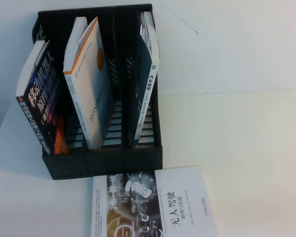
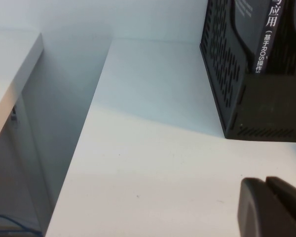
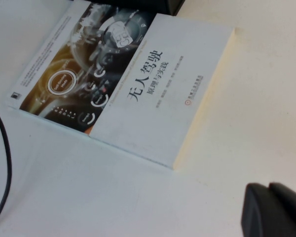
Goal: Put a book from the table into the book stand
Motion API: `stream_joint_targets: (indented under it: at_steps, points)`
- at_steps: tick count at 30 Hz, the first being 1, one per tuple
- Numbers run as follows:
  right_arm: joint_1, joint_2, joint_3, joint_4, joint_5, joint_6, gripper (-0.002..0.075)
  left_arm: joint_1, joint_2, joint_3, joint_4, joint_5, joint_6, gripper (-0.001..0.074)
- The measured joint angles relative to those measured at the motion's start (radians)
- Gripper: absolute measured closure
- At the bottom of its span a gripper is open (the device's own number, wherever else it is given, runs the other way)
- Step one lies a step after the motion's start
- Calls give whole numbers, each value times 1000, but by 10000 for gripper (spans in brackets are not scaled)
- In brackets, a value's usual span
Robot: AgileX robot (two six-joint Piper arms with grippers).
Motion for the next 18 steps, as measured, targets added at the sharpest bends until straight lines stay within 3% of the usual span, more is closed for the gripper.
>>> stream_joint_targets:
  at_steps: [5,10,18]
  points:
    - [-2,-42,50,-4,-47,0,727,0,0,0,0,0,0,736]
    - [-33,-241,171,-146,-218,12,727,0,0,0,0,0,0,736]
    - [-192,-608,293,-256,-315,28,727,0,0,0,0,0,0,736]
